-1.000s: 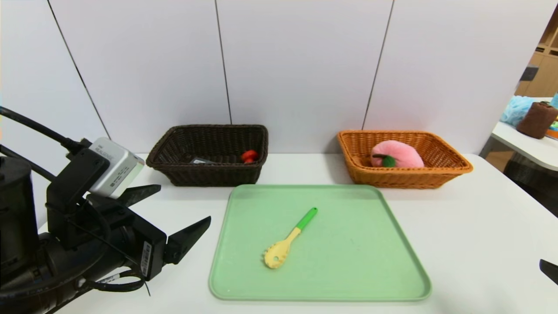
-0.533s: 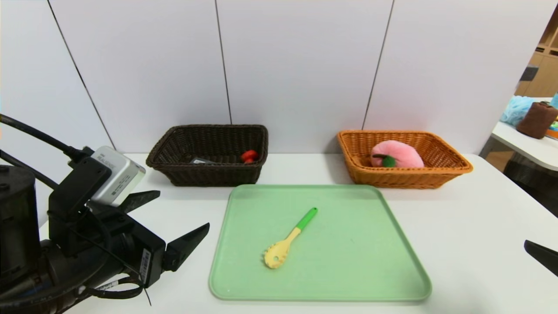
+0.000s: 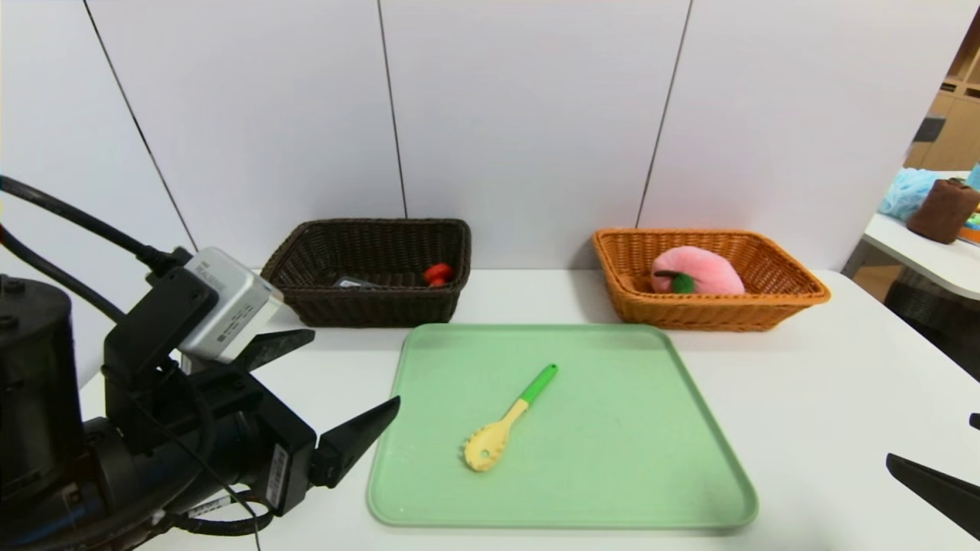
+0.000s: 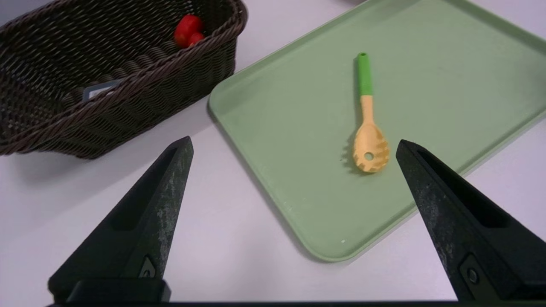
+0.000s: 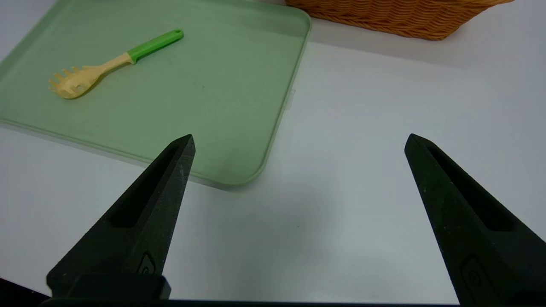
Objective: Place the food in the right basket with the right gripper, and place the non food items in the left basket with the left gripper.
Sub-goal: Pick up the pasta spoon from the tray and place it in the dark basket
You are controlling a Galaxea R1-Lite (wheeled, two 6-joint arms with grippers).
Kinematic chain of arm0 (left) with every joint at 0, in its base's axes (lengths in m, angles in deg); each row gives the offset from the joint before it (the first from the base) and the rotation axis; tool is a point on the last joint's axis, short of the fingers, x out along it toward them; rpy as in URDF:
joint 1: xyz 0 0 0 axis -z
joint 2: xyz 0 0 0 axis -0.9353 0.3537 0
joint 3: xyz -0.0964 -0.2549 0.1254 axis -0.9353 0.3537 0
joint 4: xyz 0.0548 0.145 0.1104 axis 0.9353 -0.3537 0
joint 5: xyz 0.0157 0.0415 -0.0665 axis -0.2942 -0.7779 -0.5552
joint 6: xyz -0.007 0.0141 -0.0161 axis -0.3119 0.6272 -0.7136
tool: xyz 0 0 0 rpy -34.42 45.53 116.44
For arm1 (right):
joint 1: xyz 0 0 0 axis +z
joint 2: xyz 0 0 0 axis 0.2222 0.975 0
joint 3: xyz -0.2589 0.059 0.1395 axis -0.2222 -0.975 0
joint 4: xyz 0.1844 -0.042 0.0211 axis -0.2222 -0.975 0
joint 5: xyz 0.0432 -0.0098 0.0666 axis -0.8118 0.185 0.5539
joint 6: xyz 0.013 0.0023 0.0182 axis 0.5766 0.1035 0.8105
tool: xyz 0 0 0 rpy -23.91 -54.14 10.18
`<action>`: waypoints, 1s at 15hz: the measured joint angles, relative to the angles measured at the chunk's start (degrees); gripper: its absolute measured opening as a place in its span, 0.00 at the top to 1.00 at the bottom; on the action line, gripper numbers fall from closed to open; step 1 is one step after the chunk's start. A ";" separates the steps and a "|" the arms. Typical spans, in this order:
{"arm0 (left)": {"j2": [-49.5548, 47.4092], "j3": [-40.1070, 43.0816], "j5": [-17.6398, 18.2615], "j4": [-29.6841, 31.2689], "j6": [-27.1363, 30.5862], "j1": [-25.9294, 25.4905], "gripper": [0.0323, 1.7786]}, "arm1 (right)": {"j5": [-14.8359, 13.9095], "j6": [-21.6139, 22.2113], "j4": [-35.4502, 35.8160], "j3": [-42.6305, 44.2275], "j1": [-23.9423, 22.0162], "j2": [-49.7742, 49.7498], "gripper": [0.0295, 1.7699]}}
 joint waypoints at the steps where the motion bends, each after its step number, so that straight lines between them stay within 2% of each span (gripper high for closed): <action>1: 1.49 -1.68 -0.16 0.04 -0.22 1.61 0.05 | 0.00 -0.05 0.02 -0.22 0.05 -0.09 0.04; 4: 8.27 -9.45 -1.65 -1.24 -2.73 7.58 0.05 | -0.10 -0.41 0.02 -0.96 0.16 -0.88 0.04; 6: 13.14 -15.85 -1.60 -5.01 -4.45 10.58 0.05 | -0.10 -0.50 0.00 -1.68 0.24 -1.71 0.04; 11: 26.04 -33.10 3.15 -19.59 -11.62 12.43 0.05 | -0.13 -1.46 0.00 -3.46 0.72 -3.04 0.04; 15: 35.30 -39.06 3.75 -23.64 -14.82 12.50 0.05 | -0.11 -1.46 0.10 -2.80 1.05 -2.67 0.04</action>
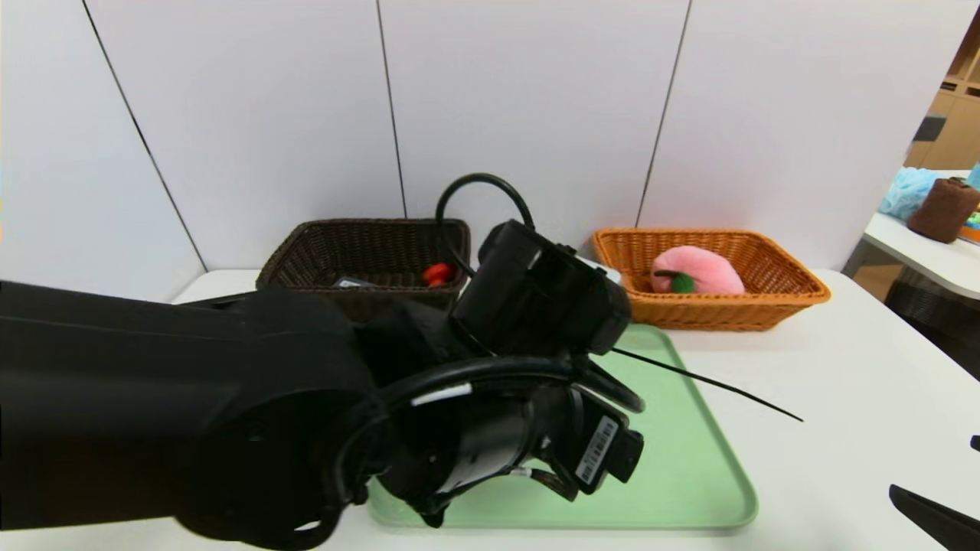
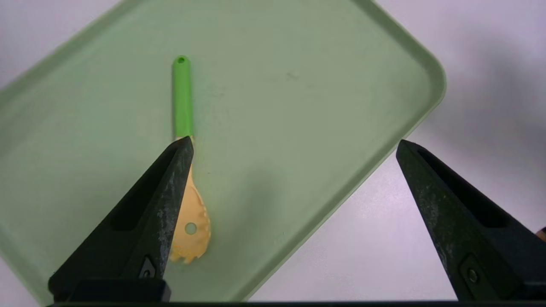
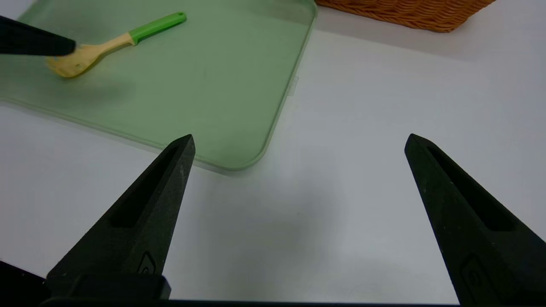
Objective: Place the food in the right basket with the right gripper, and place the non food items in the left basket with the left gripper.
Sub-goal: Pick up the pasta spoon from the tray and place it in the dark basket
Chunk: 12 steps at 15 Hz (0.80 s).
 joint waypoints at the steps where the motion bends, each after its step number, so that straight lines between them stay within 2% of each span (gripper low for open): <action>1: 1.73 -0.38 0.02 -0.11 -1.35 -0.01 0.05 | 0.00 -0.02 0.01 0.28 0.27 0.13 0.04; 6: 7.30 -1.73 -0.69 -0.11 -3.06 -3.50 0.05 | 0.06 -0.22 0.00 0.85 1.10 0.49 0.04; 9: 7.53 -2.72 -1.18 -0.41 -2.69 -6.77 0.05 | 0.17 -0.22 0.00 0.63 1.78 0.66 0.04; 12: 8.11 -2.65 -1.63 -0.57 -3.06 -7.73 0.05 | 0.20 -0.27 -0.02 0.74 2.17 0.90 0.04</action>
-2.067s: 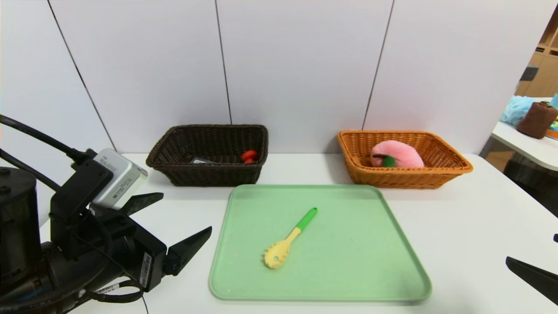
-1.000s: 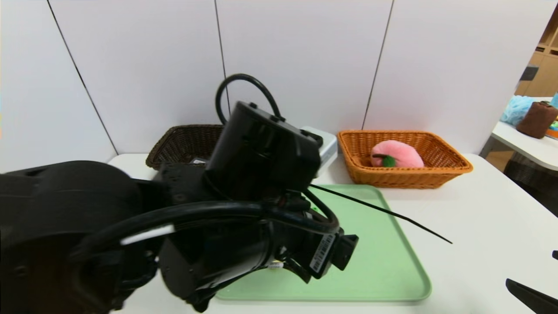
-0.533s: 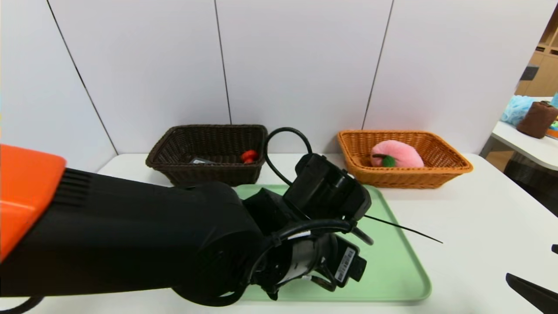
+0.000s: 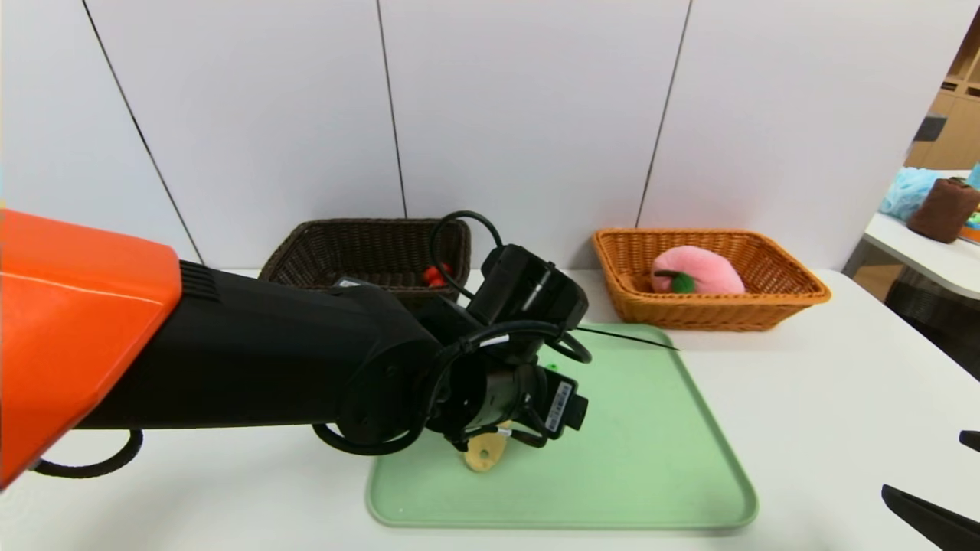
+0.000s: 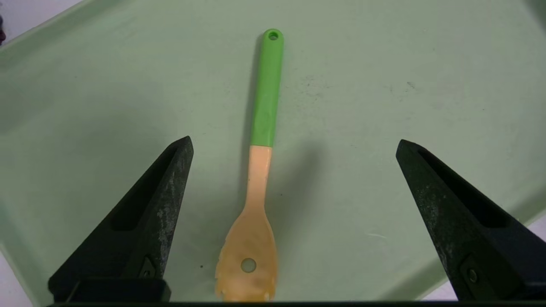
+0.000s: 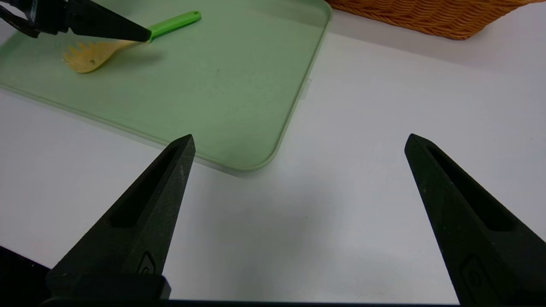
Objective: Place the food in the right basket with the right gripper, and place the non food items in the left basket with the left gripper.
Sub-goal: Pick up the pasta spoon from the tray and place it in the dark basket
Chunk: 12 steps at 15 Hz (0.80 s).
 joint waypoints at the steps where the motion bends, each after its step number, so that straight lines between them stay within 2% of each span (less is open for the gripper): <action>1: 0.39 0.09 -0.09 0.00 -0.16 -0.05 0.05 | -0.05 -0.26 0.02 0.09 0.15 0.06 0.04; 8: 3.97 -0.46 -0.09 -4.24 -0.57 -0.94 0.05 | -0.07 -1.17 0.59 0.17 0.46 0.06 0.04; 12: 4.94 -0.60 -0.11 -4.35 -0.55 -1.84 0.05 | -0.02 -1.16 1.33 0.06 0.55 0.06 0.04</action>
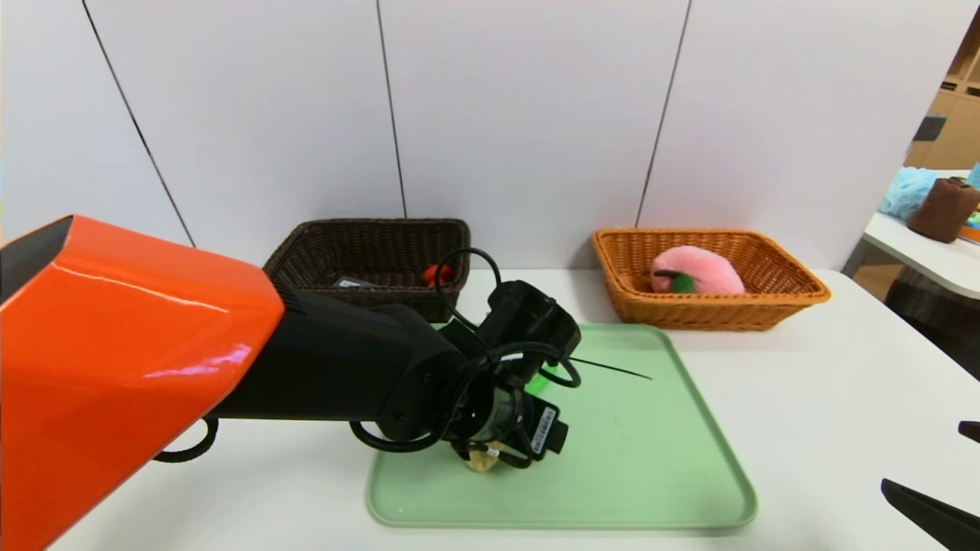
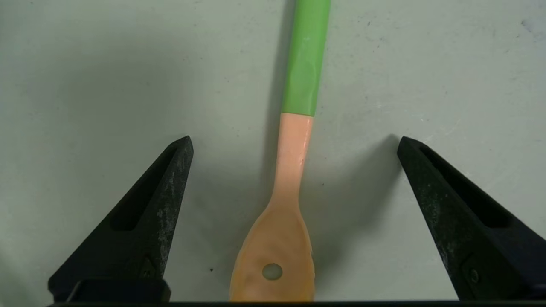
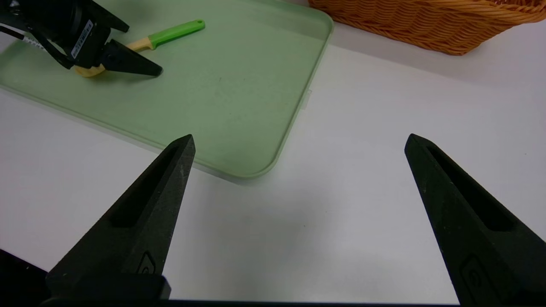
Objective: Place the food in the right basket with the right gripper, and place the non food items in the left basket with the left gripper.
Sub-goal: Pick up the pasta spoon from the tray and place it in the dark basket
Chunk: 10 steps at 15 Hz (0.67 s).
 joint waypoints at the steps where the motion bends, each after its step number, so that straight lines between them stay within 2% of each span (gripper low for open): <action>1: 0.16 0.00 0.00 0.05 -0.05 -0.20 0.05 | 0.00 0.00 0.02 0.00 0.01 0.00 0.04; 6: 1.32 0.02 -0.24 0.27 -0.20 -1.11 0.05 | -0.02 -0.06 0.00 0.02 0.15 0.09 0.04; 10: 1.15 0.27 -0.30 0.33 0.05 -1.11 0.35 | 0.00 -0.11 0.06 0.07 0.15 0.16 0.04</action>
